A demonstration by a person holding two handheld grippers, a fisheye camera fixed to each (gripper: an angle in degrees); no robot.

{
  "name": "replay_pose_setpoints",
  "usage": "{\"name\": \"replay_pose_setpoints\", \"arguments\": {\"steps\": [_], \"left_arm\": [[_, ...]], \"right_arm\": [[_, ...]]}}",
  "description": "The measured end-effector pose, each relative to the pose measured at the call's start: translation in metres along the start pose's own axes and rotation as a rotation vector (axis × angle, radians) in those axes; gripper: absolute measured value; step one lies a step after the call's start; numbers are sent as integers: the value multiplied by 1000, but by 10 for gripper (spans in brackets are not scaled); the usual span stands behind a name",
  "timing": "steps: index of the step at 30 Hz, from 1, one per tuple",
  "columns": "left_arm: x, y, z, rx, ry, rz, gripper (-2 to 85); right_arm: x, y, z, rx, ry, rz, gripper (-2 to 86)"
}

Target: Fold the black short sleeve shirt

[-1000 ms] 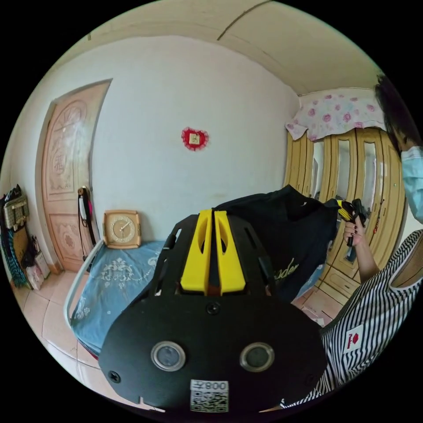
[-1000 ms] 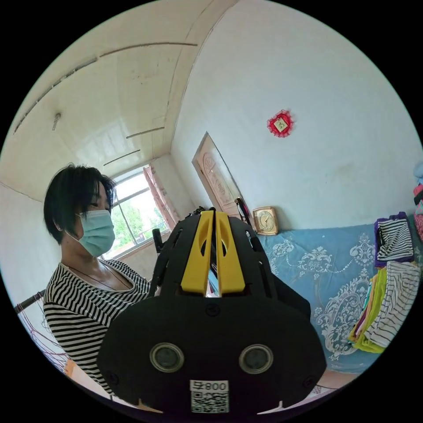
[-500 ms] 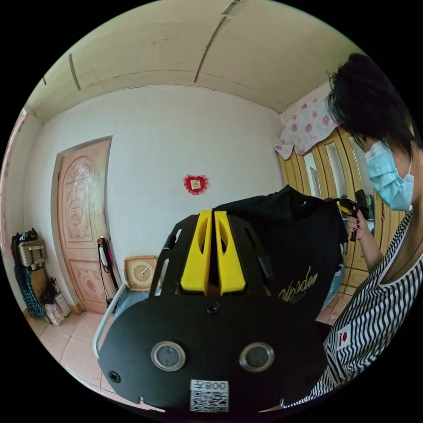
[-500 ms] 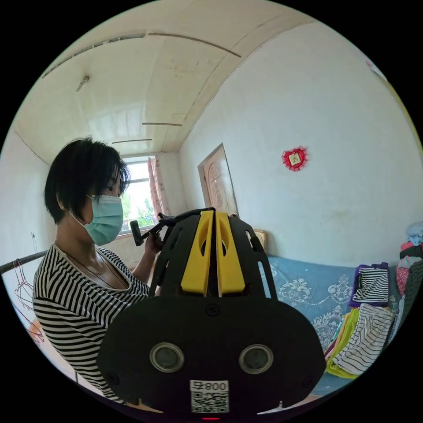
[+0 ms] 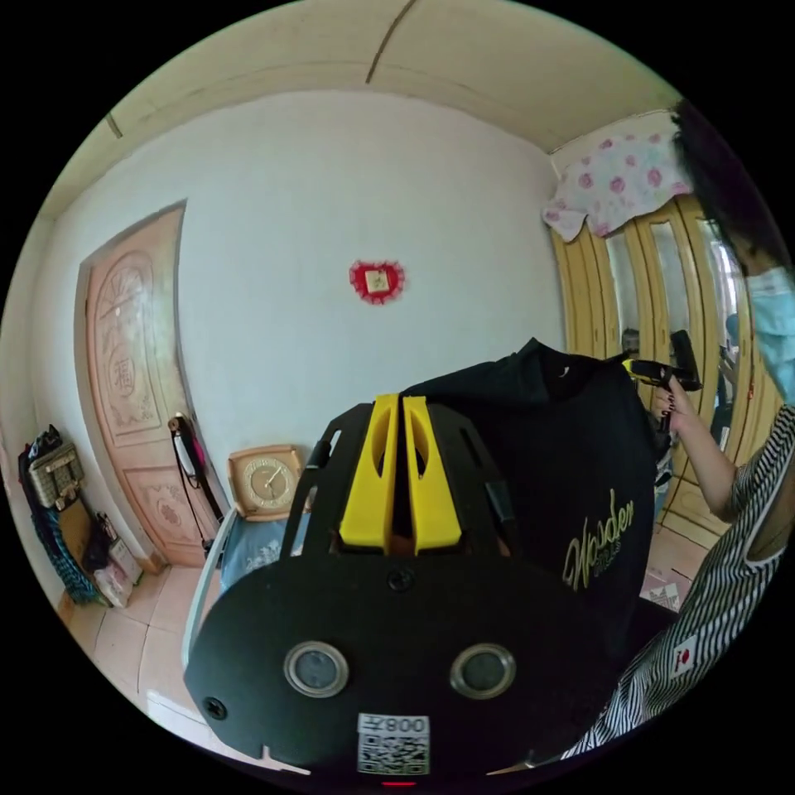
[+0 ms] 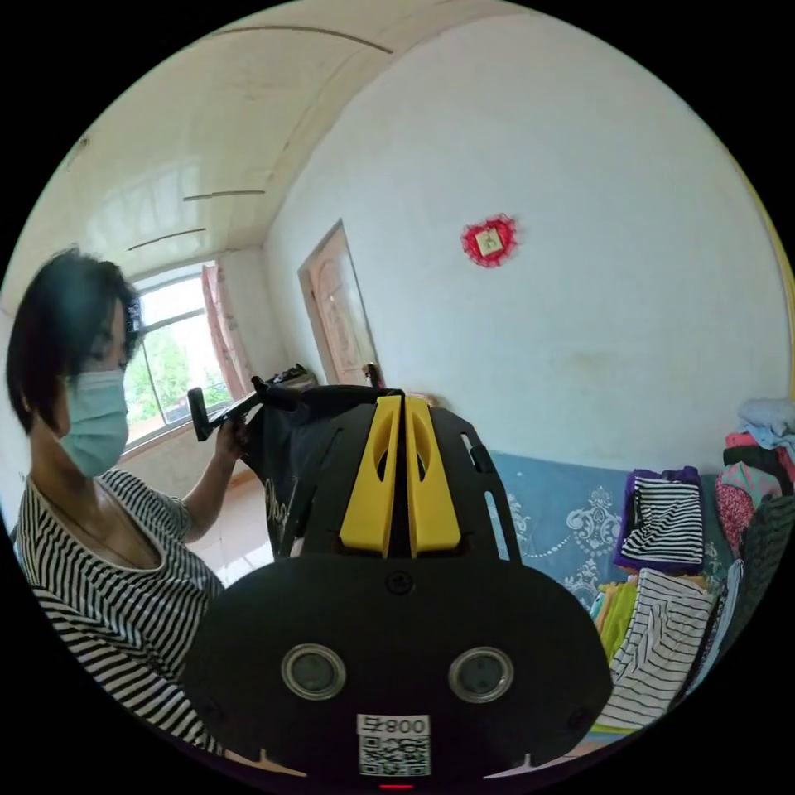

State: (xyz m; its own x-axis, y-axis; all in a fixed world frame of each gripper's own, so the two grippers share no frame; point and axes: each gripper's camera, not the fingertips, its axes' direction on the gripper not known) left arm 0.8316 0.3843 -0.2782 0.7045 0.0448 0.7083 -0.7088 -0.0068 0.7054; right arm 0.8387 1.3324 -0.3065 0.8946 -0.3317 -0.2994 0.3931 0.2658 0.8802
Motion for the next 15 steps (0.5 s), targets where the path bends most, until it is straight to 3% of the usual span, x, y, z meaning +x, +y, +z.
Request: {"name": "replay_pose_setpoints", "arguments": {"steps": [5, 10, 13, 15], "left_arm": [[-75, 12, 193, -279, -7, -70, 11], [-161, 89, 430, -695, -90, -247, 24], [-201, 151, 516, -871, -97, -346, 42], [-219, 181, 544, -899, -67, -352, 55]], "right_arm": [[109, -54, 171, -190, 109, 82, 3], [256, -78, 387, -467, 243, 316, 1], [311, -63, 470, -577, 287, 427, 1], [330, -52, 500, -601, 268, 449, 1]]}}
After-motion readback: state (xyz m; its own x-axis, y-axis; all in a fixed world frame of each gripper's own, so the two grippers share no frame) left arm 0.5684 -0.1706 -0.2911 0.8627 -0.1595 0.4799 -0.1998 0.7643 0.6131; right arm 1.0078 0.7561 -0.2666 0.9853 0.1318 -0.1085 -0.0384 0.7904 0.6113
